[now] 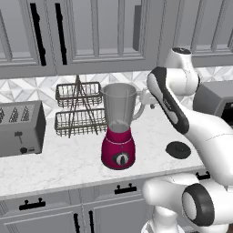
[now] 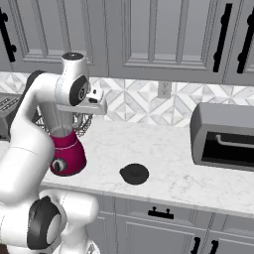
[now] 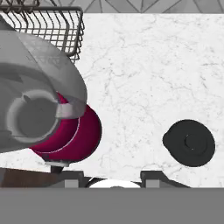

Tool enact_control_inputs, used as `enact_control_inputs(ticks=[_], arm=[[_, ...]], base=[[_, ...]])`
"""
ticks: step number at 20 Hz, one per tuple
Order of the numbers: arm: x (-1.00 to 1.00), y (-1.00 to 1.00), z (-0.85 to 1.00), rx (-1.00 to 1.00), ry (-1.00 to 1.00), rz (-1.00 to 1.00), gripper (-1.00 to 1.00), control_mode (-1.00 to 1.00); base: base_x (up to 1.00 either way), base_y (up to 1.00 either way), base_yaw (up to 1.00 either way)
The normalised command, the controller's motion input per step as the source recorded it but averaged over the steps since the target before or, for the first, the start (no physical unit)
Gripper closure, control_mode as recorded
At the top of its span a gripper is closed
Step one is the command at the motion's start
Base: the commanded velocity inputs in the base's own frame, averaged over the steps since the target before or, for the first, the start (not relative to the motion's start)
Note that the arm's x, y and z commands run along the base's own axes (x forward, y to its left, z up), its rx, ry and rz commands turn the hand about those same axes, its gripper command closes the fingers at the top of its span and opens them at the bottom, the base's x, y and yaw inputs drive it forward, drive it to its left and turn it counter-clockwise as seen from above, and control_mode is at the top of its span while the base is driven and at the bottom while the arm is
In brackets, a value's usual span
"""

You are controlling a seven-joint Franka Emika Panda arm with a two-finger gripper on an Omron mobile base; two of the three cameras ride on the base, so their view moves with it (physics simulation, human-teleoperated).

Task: Close the lid blender by securely placing the lid on top.

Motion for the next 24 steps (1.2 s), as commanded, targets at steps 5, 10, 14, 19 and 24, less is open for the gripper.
enact_control_inputs(ticks=[5, 10, 14, 19, 24], arm=[[-0.04, -0.17, -0.21, -0.06, 0.09, 0.0, -1.0, -1.0], [-0.25, -0.91, -0.78, -0.07, 0.15, 0.07, -1.0, -1.0], [-0.13, -0.98, -1.0, -0.17, 0.15, 0.03, -1.0, -1.0], [0.12, -0.82, -1.0, -0.06, 0.2, 0.0, -1.0, -1.0], [0.36, -0.42, -0.99, 0.01, 0.11, -0.03, -1.0, -1.0]], base=[[0.0, 0.0, 0.0], [0.0, 0.0, 0.0], [0.0, 0.0, 0.0], [0.0, 0.0, 0.0], [0.0, 0.0, 0.0]])
